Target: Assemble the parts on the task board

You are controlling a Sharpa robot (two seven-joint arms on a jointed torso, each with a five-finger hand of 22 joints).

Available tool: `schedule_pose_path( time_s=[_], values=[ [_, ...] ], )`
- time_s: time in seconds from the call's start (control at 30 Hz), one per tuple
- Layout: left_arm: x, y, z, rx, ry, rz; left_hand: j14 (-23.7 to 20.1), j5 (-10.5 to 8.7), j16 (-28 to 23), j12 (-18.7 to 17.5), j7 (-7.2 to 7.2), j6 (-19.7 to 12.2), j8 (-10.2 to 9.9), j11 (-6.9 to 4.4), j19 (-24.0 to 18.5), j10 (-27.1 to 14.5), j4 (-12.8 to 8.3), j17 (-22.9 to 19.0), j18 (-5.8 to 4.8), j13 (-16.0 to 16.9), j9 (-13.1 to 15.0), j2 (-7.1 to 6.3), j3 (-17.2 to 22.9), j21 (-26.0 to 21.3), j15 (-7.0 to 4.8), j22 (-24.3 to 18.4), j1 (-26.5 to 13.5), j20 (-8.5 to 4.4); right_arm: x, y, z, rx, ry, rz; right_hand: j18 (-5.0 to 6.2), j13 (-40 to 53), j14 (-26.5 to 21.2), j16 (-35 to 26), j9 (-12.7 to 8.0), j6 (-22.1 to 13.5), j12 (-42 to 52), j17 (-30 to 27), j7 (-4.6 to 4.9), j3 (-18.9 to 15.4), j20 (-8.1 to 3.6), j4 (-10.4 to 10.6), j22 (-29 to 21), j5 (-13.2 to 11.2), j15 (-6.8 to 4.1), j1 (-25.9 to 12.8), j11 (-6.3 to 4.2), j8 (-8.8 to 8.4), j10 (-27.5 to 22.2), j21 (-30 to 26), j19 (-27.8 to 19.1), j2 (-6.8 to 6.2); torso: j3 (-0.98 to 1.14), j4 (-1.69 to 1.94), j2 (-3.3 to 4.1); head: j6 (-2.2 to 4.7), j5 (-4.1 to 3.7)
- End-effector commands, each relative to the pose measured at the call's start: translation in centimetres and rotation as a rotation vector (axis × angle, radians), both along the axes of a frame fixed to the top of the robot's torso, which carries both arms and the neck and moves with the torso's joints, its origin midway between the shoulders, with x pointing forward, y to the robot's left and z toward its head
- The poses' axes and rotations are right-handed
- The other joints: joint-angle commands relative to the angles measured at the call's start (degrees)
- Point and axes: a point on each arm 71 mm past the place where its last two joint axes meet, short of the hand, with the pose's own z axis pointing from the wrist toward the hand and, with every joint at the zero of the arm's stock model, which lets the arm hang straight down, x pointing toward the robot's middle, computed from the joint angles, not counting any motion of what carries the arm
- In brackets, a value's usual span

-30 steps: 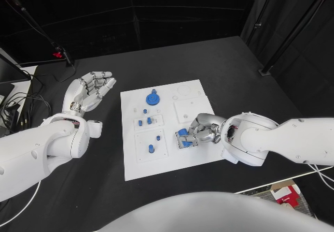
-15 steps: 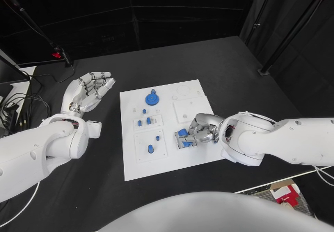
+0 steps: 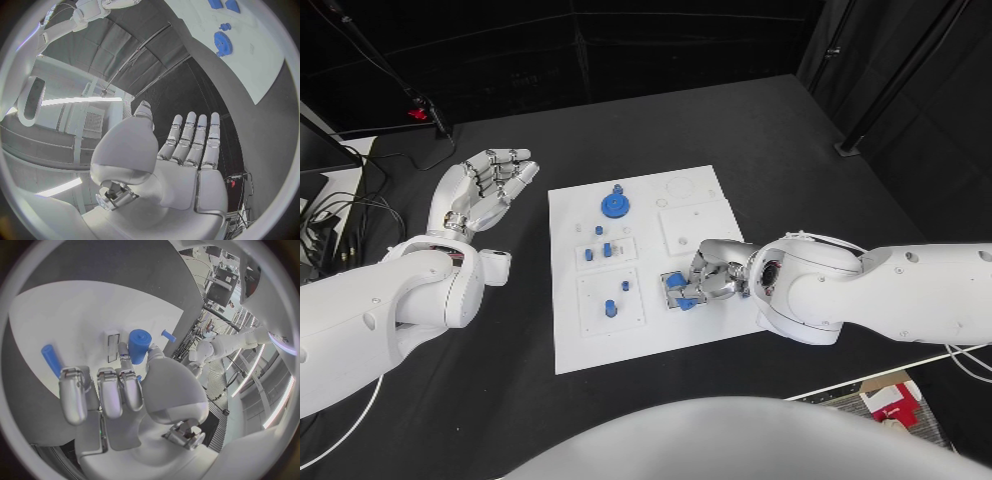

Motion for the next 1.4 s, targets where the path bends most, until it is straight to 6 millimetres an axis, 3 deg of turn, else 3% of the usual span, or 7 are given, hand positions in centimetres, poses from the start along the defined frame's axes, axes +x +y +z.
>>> schedule_pose_path(
  time_s=[0.03, 0.33, 0.53, 0.97, 1.3, 1.4],
  values=[
    [-0.1, -0.1, 0.2, -0.010, -0.017, -0.015, -0.3, 0.20, 0.2, 0.3, 6.77, -0.4, 0.3, 0.06, 0.4, -0.2, 0.0, -0.1, -0.30, -0.1, -0.1, 0.45, -0.3, 0.3, -0.10, -0.1, 0.1, 0.09, 0.0, 0.2, -0.1, -0.026, 0.005, 0.030, -0.43, 15.1, 6.0, 0.1, 0.1, 0.2, 0.1, 15.1, 0.18, -0.5, -0.35, 0.0, 15.1, -0.7, -0.54, -0.6, -0.32, -0.38, 6.0, 0.2, 5.9, -0.01, 0.00, 0.03, 0.01, -0.01, -0.07],
    [0.0, -0.2, 0.2, -0.010, -0.016, -0.015, -0.3, 0.23, 0.3, 0.3, 6.77, -0.5, 0.4, 0.06, 0.4, -0.3, 0.0, -0.1, -0.31, -0.1, -0.1, 0.51, -0.3, 0.3, -0.10, -0.1, 0.2, 0.09, 0.2, 0.2, -0.2, -0.033, 0.000, 0.031, -0.43, 15.1, 6.0, 0.1, 0.2, 0.3, 0.1, 15.1, 0.21, -1.1, -0.38, 0.0, 15.1, -1.6, -0.57, -1.1, -0.31, -0.70, 6.0, 0.2, 5.9, 0.25, 0.00, -0.02, -0.01, -0.01, -0.13],
    [0.0, -0.2, 0.2, -0.010, -0.016, -0.016, -0.3, 0.23, 0.3, 0.3, 6.77, -0.5, 0.4, 0.06, 0.4, -0.3, 0.0, -0.1, -0.31, -0.1, -0.1, 0.51, -0.3, 0.3, -0.10, -0.1, 0.2, 0.09, 0.4, 0.2, -0.3, -0.037, -0.001, 0.031, -0.43, 15.1, 6.0, 0.1, 0.4, 0.6, 0.1, 15.1, 0.29, -3.4, -0.41, 0.0, 15.1, -4.3, -0.59, -3.2, -0.25, -1.37, 6.0, 0.2, 5.9, 0.12, 0.02, -0.02, 0.02, -0.01, -0.16],
    [-0.1, -0.1, 0.2, -0.010, -0.012, -0.018, -0.3, 0.30, 0.3, 0.4, 6.77, -0.5, 0.4, 0.06, 0.3, -0.3, 0.0, -0.2, -0.31, -0.1, -0.1, 0.61, -0.3, 0.3, -0.10, -0.1, 0.2, 0.09, 0.5, 0.2, 0.2, 0.011, -0.066, 0.017, -0.43, 15.1, 6.0, 0.1, 0.7, 0.5, 0.1, 15.1, 0.47, -6.2, -0.36, -0.1, 15.1, -6.9, -0.53, -5.0, -0.08, -2.13, 6.0, 0.2, 5.9, -0.70, 0.04, -0.09, -0.01, -0.01, 0.00],
    [-0.1, -0.1, 0.0, -0.010, -0.007, -0.018, -0.3, 0.40, 0.4, 0.4, 6.78, -0.5, 0.5, 0.05, 0.3, -0.3, 0.0, -0.2, -0.32, -0.1, -0.1, 0.70, -0.4, 0.3, -0.10, -0.2, 0.3, 0.09, 0.6, -0.2, 1.0, 0.086, -0.161, -0.018, -0.43, 15.1, 6.0, 0.1, 2.0, 0.5, 0.1, 15.1, 0.15, -9.2, -0.76, -0.1, 15.1, -15.7, -0.98, -7.8, -0.41, -0.43, 6.0, 0.2, 5.9, -0.15, 0.00, -0.12, -0.02, -0.01, -0.18],
    [-0.1, -0.1, 0.0, -0.011, -0.005, -0.020, -0.3, 0.40, 0.4, 0.4, 6.78, -0.5, 0.5, 0.05, 0.3, -0.3, 0.0, -0.2, -0.32, -0.1, -0.1, 0.70, -0.4, 0.3, -0.10, -0.2, 0.3, 0.09, 0.6, -0.2, 1.1, 0.087, -0.163, -0.020, -0.43, 15.1, 6.0, 0.1, 2.3, 0.2, 0.1, 15.1, 0.11, -10.0, -0.80, 0.0, 15.1, -16.3, -1.01, -8.8, -0.43, 0.18, 6.0, 0.2, 5.9, -0.05, 0.02, -0.01, 0.02, -0.01, -0.39]
  ],
)
